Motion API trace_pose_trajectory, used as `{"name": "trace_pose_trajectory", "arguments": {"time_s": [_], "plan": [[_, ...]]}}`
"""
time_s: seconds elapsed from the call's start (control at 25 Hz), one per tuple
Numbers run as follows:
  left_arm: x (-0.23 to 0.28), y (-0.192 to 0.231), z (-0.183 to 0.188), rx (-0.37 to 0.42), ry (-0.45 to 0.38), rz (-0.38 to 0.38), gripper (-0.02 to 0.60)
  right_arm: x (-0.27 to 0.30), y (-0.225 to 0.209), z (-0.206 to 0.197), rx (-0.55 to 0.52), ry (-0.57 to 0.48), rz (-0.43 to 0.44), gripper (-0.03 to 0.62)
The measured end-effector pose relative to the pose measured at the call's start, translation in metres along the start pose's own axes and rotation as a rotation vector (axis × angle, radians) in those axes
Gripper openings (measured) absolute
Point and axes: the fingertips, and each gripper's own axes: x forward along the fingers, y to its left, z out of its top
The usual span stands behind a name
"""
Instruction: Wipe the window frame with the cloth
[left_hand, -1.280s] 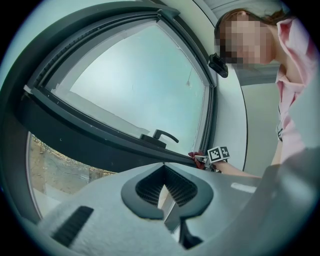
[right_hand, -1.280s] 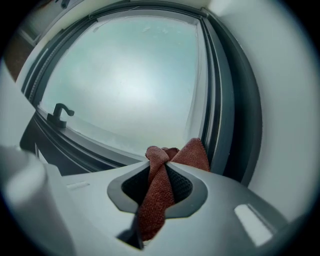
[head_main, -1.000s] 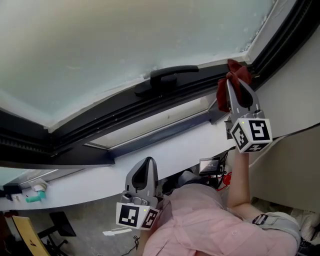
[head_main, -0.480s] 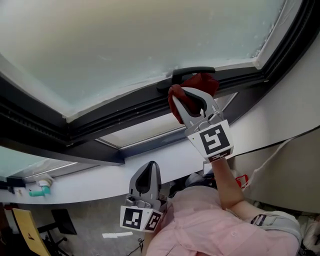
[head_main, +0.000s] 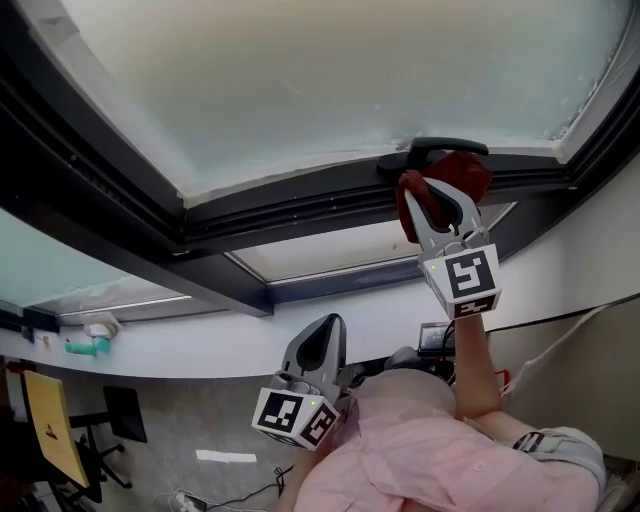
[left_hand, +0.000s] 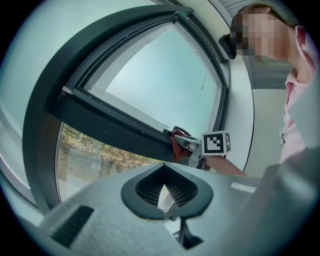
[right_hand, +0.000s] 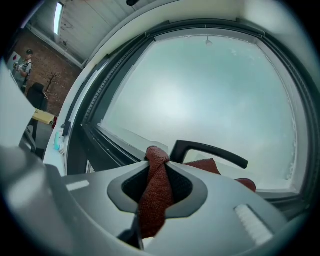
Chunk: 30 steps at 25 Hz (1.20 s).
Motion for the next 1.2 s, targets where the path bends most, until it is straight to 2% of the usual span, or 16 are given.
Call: {"name": "trace_pose_trajectory", "arguments": {"time_s": [0.12, 0.28, 0.56, 0.92, 1.2], "plan": [[0.008, -0.009, -0.003, 0.017, 0.024, -0.056, -0.005, -0.003, -0.006, -0.002, 0.014, 0.001, -0.008, 0.071], [0.021, -0.018, -0.003, 0.032, 0.012, -0.128, -0.005, -0.001, -0.009, -0.005, 0.019, 0.006, 0.01, 0.071], [0.031, -0.018, 0.0, 0.004, -0.023, -0.111, -0.005, -0.004, -0.016, -0.007, 0.013, 0.002, 0.028, 0.071], [0.054, -0.042, -0.004, 0.074, 0.007, -0.184, -0.005, -0.015, -0.045, -0.017, 0.045, 0.02, -0.007, 0.071], [0.075, -0.06, -0.012, 0.083, 0.058, -0.248, -0.005, -0.02, -0.058, -0.021, 0.058, 0.033, -0.022, 0.071]]}}
